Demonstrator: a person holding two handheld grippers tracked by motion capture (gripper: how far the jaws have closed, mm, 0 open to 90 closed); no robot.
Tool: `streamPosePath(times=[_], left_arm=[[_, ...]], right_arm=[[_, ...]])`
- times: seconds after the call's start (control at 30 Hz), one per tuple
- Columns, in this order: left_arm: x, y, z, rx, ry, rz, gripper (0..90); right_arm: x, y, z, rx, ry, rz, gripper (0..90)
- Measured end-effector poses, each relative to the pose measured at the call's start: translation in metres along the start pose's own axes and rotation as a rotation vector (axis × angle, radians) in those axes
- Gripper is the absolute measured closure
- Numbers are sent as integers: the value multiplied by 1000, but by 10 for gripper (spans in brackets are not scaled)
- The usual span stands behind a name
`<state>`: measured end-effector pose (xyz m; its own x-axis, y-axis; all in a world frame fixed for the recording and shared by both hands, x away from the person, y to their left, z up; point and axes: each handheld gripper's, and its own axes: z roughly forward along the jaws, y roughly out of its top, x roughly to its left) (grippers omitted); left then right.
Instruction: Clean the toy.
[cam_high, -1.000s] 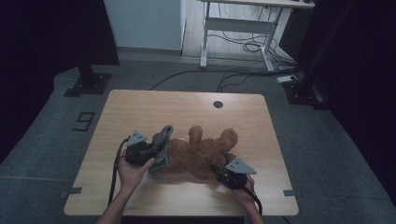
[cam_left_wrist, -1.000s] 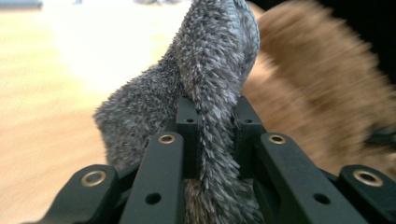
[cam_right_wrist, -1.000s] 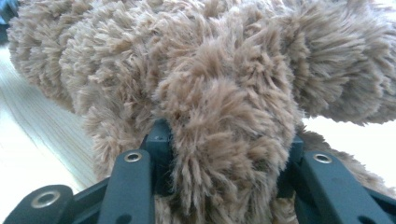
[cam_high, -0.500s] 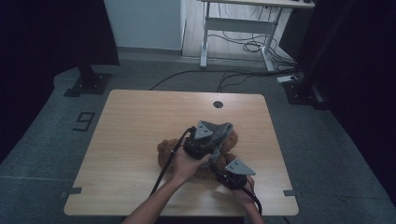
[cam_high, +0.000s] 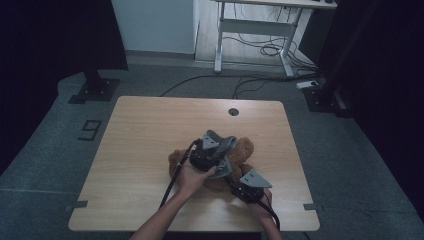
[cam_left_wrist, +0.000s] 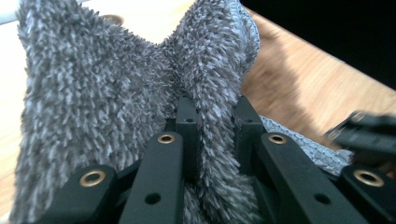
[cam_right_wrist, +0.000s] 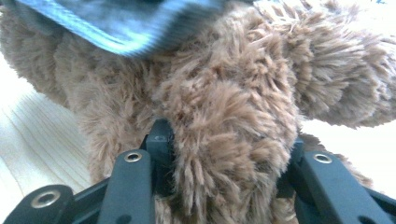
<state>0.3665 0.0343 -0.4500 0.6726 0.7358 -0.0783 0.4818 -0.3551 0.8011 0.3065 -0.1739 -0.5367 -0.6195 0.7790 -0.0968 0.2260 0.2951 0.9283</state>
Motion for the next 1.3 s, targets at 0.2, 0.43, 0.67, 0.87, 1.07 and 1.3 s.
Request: streamPosePath(times=[0.2,0.43,0.67,0.87,1.07,1.3], left_arm=[[24,-22,-31,-70,-35,-48,771],[49,-44,-57,-116,-11,-114,772],[85,-59,-70,-94,33,-199,770],[108,-79,-73,-29,71,-250,768],[108,-80,-71,-28,53,-268,768],[89,-40,-71,-74,45,-197,764]], right_arm=[[0,0,1,-6,3,8,545],[0,0,1,-7,1,17,545],[0,0,1,-5,1,6,545],[0,-1,1,-6,-2,4,545],[0,-1,3,-7,-15,-3,550],[-7,2,14,-5,-49,-34,555]])
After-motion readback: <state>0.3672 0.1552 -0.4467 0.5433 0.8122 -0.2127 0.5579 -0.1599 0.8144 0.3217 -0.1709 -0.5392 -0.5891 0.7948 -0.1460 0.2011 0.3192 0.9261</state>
